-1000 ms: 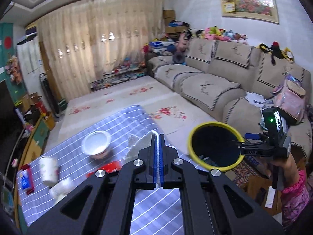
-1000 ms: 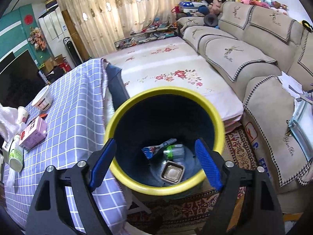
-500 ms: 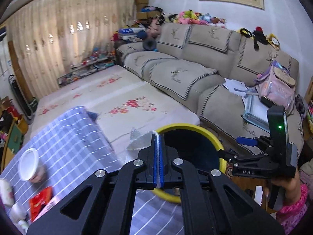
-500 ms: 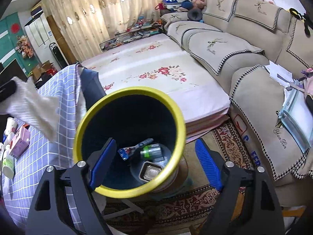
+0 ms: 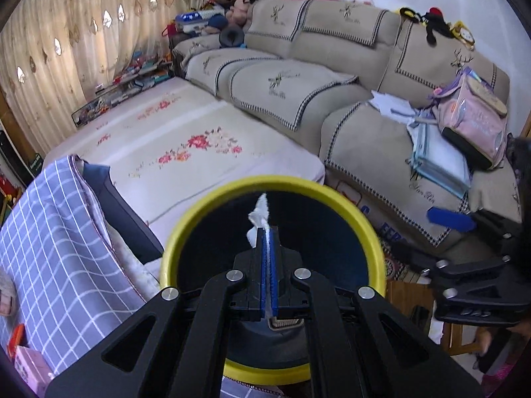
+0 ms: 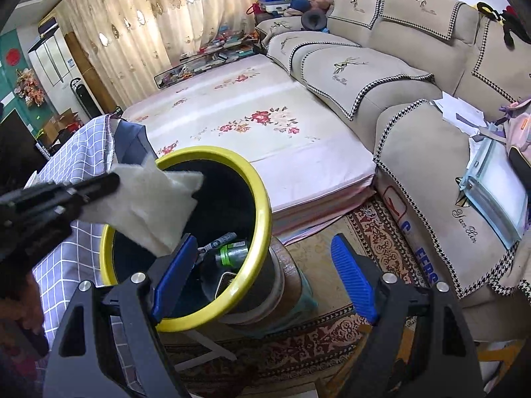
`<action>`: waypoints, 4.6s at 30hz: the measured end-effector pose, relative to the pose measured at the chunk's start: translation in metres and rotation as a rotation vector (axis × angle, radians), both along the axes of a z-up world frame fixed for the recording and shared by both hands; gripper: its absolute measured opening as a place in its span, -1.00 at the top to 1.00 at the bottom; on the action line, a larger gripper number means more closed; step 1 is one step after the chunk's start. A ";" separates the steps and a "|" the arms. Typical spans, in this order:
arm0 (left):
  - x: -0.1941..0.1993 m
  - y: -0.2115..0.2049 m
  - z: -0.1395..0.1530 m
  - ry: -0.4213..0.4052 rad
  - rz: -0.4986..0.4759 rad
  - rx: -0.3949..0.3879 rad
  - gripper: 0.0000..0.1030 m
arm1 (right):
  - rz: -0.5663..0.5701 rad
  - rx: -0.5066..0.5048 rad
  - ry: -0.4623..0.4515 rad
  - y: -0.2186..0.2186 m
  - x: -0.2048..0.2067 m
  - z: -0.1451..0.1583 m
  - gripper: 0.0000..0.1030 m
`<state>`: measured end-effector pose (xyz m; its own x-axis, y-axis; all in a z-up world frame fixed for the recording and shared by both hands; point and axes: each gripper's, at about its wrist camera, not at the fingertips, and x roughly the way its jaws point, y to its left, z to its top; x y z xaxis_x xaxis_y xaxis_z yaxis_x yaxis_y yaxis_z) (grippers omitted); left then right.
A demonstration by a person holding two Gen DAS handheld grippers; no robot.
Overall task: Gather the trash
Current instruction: 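Carry the tissue to the bin and open the left gripper over it, then bring both tools back over the table toward the pink milk carton, then grasp the pink strawberry milk carton with the right gripper, then carry the carton over the bin and open the right gripper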
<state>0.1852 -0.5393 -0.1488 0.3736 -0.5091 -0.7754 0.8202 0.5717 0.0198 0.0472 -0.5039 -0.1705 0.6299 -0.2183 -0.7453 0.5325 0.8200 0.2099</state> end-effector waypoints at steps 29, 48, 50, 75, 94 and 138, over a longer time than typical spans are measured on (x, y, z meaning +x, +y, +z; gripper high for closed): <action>-0.038 0.192 0.062 -0.057 0.263 -0.157 -0.61 | 0.086 -0.042 -0.008 0.046 0.013 0.019 -0.57; -0.075 0.476 0.065 -0.115 0.763 -0.207 -0.70 | 0.569 -0.093 -0.054 0.288 0.111 0.051 -0.59; -0.076 0.491 0.061 -0.108 0.775 -0.217 -0.70 | 0.623 -0.102 -0.066 0.319 0.117 0.055 -0.59; -0.064 0.510 0.041 -0.032 0.786 -0.268 -0.70 | 0.642 -0.304 0.012 0.386 0.169 0.038 -0.60; -0.063 0.484 0.042 -0.030 0.714 -0.268 -0.70 | 0.472 -0.148 -0.064 0.320 0.130 0.036 -0.65; -0.068 0.437 0.045 -0.020 0.623 -0.245 -0.70 | 0.210 -0.076 -0.106 0.169 0.051 0.060 0.05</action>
